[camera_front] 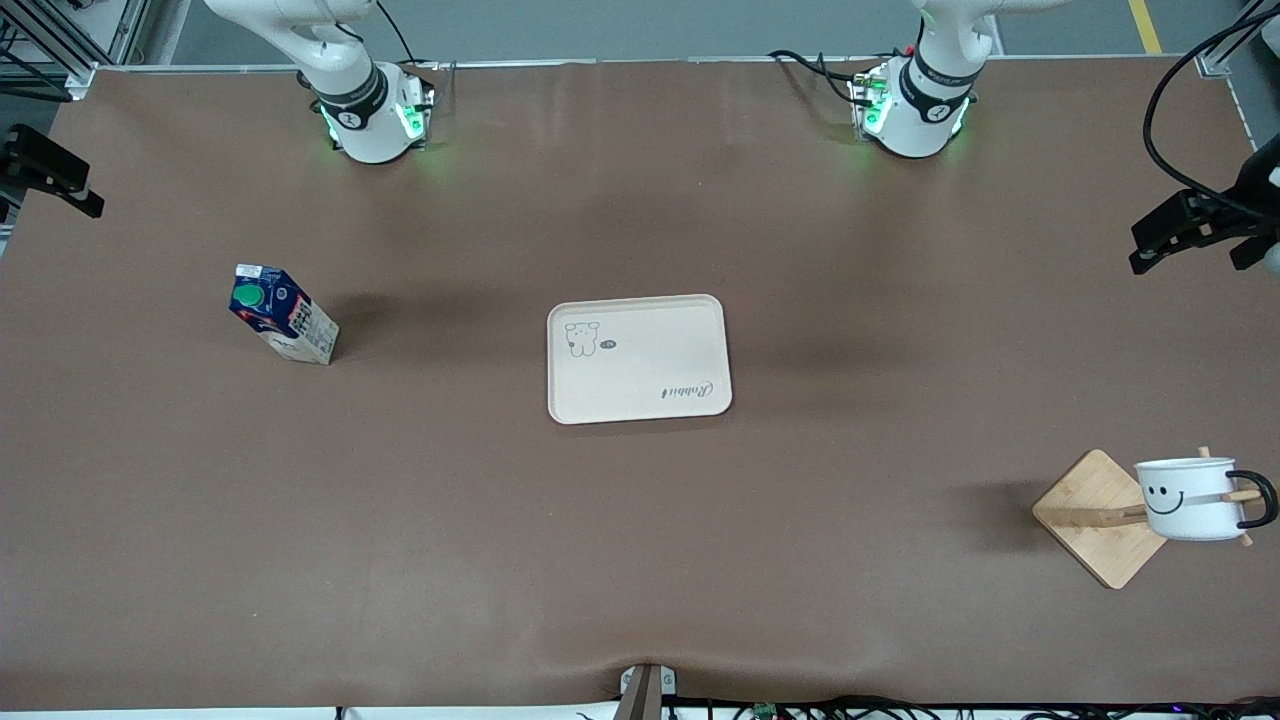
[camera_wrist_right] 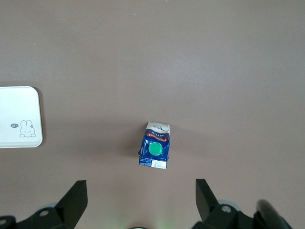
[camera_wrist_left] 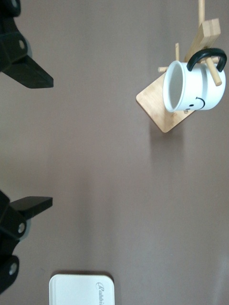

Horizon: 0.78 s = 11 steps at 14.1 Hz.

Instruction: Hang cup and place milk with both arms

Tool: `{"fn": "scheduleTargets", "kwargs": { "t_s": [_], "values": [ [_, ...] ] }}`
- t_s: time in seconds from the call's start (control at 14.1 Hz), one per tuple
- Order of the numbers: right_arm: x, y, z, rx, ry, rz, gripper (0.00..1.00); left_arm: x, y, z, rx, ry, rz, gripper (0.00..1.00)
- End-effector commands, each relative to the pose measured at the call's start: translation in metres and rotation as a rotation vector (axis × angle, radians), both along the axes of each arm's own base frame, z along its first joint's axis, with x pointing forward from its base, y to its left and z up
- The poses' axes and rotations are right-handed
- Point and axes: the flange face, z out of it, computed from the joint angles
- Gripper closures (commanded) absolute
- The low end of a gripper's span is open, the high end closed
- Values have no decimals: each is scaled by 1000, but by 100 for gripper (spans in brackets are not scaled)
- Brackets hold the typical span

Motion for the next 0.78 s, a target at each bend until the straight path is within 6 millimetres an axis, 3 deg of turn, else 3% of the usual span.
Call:
{"fn": "scheduleTargets", "kwargs": {
  "t_s": [0.0,0.21,0.71],
  "values": [
    [1,-5,2,-19,2,-14,0,-6,-7,-2,-25,17,-24,0],
    [1,-5,2,-20,1,-15,0,-10,-19,-9,-43,54,-34,0],
    [2,-5,3,-21,-2,-15,0,-11,-13,-5,-6,56,-29,0]
  ]
}}
